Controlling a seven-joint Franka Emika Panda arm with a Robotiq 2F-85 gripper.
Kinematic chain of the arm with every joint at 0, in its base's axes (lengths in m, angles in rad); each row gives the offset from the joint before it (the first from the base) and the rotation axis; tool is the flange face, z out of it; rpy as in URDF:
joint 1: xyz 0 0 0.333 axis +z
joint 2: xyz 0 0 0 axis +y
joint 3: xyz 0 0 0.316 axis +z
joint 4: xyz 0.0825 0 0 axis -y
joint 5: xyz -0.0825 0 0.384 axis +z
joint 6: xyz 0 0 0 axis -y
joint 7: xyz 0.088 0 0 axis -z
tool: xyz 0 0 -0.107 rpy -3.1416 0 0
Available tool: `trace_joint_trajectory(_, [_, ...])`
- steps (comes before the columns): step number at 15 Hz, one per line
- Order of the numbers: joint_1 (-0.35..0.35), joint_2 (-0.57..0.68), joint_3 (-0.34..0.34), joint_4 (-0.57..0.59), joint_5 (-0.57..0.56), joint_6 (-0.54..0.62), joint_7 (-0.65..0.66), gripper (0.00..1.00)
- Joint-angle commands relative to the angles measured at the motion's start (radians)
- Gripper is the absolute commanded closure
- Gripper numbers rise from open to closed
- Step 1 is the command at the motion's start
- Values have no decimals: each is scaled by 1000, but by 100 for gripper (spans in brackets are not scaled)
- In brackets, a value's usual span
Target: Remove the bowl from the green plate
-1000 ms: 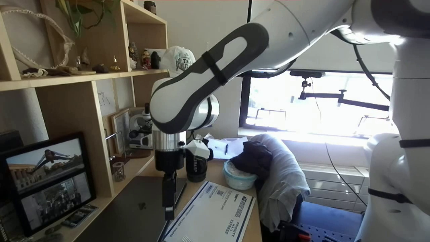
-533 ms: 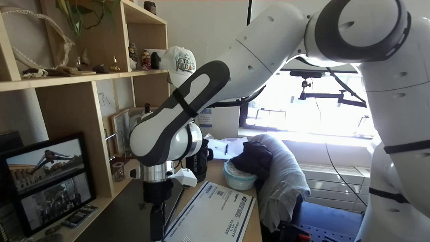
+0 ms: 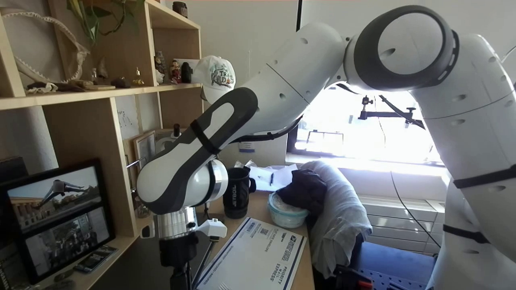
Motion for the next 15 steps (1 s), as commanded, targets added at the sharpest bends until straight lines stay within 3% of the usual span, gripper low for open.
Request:
trace_joint_trajectory(1, [-29, 51, 21, 54, 15, -76, -33, 0])
trace_joint_trajectory(3, [-30, 77, 17, 66, 8, -101, -30, 0])
trace_joint_trajectory(4, [-32, 88, 16, 71, 6, -110, -31, 18])
trace_joint_trajectory(8, [-44, 126, 16, 95, 6, -142, -30, 51])
trace_joint_trajectory(14, [-47, 139, 13, 135, 1, -185, -25, 95])
trace_joint_trajectory(15, [-47, 136, 12, 140, 0, -193, -24, 99])
